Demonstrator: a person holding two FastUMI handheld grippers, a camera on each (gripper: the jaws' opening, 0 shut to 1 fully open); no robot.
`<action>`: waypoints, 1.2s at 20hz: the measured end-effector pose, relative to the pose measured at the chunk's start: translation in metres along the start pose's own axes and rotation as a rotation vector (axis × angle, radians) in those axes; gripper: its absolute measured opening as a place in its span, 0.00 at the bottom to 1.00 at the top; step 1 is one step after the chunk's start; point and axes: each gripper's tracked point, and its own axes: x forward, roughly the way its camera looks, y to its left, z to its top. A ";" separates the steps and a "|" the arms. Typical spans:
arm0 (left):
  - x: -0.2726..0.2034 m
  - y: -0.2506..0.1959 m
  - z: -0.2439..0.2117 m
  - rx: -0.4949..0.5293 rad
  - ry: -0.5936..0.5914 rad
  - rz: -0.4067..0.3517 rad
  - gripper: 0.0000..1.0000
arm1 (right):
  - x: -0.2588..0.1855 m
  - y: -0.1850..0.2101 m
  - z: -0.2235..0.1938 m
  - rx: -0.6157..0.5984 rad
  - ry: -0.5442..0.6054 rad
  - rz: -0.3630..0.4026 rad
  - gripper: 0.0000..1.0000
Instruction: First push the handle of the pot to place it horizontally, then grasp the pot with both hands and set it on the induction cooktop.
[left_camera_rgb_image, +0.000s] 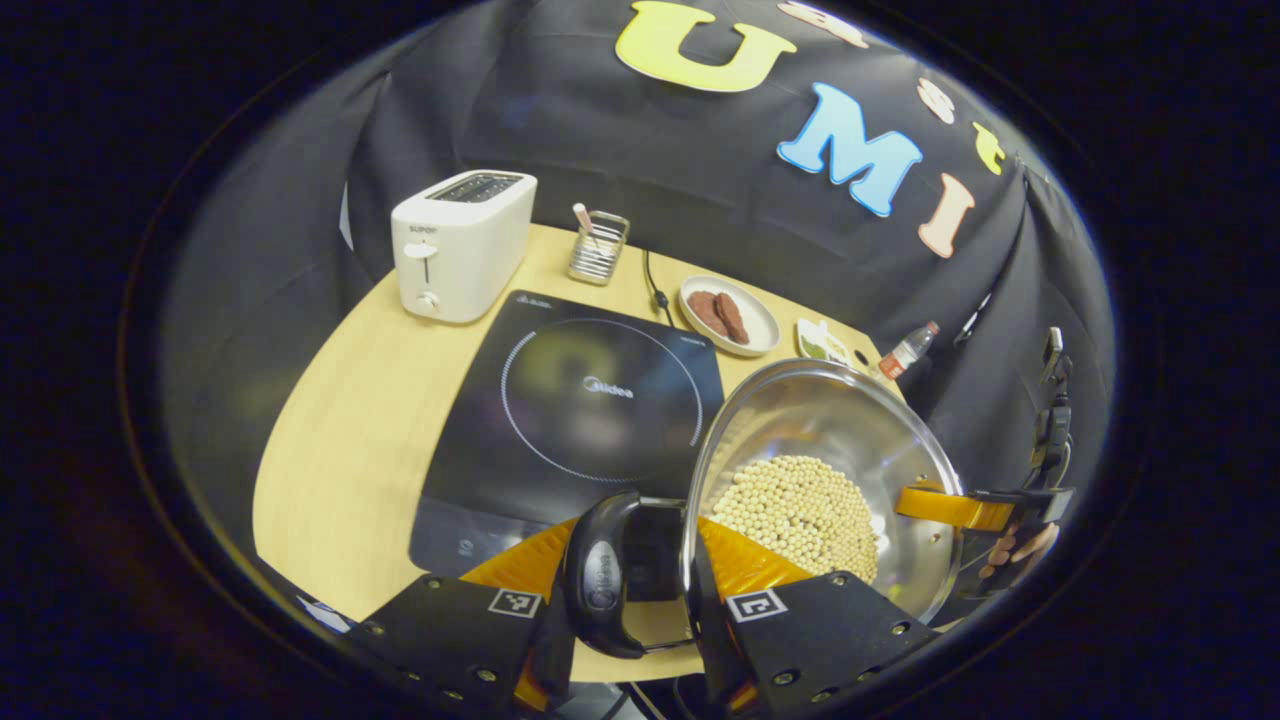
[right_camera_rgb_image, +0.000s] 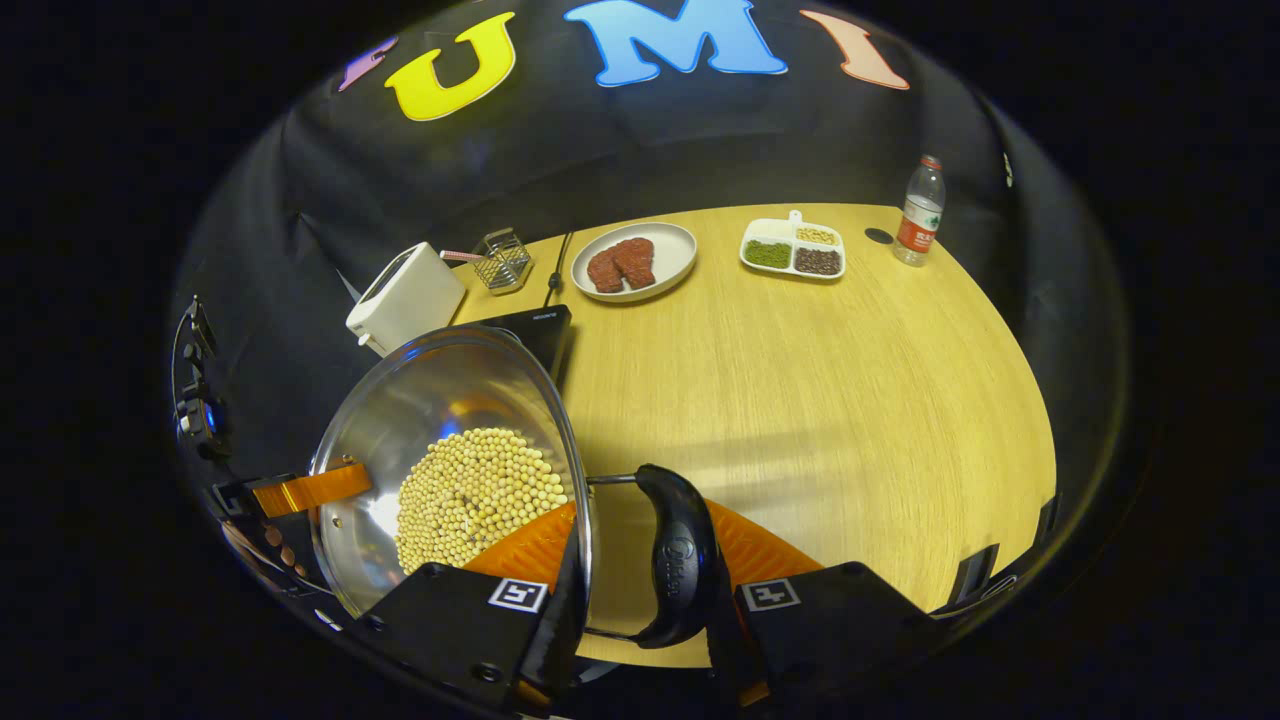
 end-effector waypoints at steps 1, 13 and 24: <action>0.004 0.006 0.009 0.002 -0.010 0.002 0.52 | 0.006 0.009 0.009 -0.002 -0.010 0.006 0.53; 0.062 0.089 0.096 -0.031 -0.111 0.017 0.55 | 0.091 0.078 0.094 0.008 -0.065 0.064 0.55; 0.116 0.126 0.112 0.033 -0.072 0.048 0.52 | 0.151 0.088 0.098 0.044 -0.027 0.060 0.55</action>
